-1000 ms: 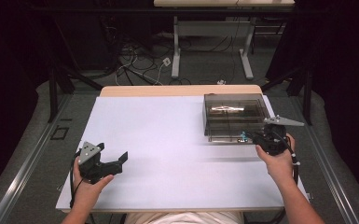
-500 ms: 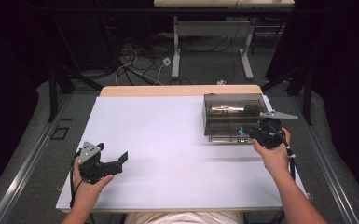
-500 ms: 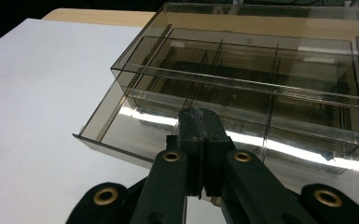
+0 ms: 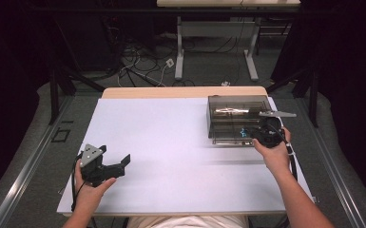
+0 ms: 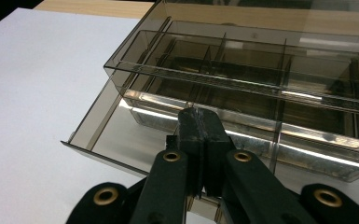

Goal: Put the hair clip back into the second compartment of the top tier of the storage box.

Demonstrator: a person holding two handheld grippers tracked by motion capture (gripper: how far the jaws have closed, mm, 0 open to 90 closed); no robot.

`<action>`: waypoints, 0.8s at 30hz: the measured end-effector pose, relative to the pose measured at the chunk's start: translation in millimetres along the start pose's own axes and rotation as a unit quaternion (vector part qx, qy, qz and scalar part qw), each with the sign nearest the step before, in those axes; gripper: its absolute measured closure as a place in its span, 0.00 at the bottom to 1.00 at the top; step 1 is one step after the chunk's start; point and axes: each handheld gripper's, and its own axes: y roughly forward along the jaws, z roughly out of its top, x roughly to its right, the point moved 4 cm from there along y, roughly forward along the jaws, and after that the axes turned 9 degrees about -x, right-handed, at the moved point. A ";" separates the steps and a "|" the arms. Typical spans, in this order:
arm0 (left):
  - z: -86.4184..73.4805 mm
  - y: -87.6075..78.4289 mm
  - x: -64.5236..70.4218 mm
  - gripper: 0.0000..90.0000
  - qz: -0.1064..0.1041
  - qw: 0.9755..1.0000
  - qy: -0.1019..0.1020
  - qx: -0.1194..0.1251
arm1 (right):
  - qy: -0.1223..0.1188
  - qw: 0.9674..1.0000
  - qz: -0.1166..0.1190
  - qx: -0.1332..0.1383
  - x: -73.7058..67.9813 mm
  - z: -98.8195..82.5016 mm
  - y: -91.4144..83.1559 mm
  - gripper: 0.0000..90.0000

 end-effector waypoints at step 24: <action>-0.3 -0.3 -0.4 0.01 0.001 1.000 0.002 -0.002 | -0.008 0.999 -0.002 -0.042 -0.6 6.9 12.1 0.99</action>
